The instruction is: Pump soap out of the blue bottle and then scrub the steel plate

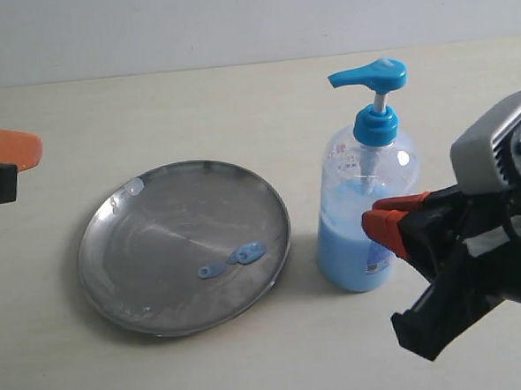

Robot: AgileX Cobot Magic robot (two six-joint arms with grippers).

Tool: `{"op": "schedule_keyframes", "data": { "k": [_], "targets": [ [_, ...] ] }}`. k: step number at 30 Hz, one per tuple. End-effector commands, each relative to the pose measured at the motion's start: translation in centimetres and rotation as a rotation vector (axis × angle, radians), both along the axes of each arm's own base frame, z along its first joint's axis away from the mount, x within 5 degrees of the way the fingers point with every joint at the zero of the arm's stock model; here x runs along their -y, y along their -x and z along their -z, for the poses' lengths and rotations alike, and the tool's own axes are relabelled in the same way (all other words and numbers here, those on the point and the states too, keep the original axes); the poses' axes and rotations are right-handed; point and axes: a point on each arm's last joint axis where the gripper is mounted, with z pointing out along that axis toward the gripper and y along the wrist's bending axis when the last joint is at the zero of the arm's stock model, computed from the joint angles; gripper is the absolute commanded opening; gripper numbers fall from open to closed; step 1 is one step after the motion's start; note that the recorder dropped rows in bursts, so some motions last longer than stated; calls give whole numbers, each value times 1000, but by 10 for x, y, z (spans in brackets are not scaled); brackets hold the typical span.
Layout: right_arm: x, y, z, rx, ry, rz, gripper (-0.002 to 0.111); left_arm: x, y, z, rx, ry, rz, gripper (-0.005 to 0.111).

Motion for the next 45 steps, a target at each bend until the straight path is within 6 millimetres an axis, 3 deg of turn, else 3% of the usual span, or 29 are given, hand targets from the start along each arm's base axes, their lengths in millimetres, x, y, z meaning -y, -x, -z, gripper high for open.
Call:
{"op": "schedule_keyframes", "data": {
  "k": [1, 9, 13, 18, 23, 32, 37, 41, 44, 45],
  "targets": [
    [5, -2, 1, 138, 158, -48, 10, 0, -1, 1, 1, -1, 0, 0],
    [50, -23, -3, 343, 645, 280, 10, 0, -1, 1, 1, -1, 0, 0],
    [66, -26, -13, 357, 739, 470, 9, 0, -1, 1, 1, -1, 0, 0],
    [68, -26, -14, 358, 752, 492, 9, 0, 0, 1, -8, -4, 3, 0],
    [59, -26, -11, 344, 667, 423, 9, 0, 1, 2, -17, -5, 5, 0],
    [24, -17, -6, 211, 280, 175, 9, 0, 1, 3, -18, -6, 5, 0],
    [-8, 7, -7, 68, 11, -162, 9, 0, 0, 2, -13, -3, 3, 0],
    [-21, 25, -11, -148, -198, -282, 9, 0, 0, 2, -12, 5, 0, 0],
    [-21, 39, -2, -277, -123, -389, 9, 1, 0, 2, -13, 10, -1, 0],
    [-19, 46, 2, -361, -24, -442, 9, 1, 0, 1, -19, 22, -4, 0]
  ]
}}
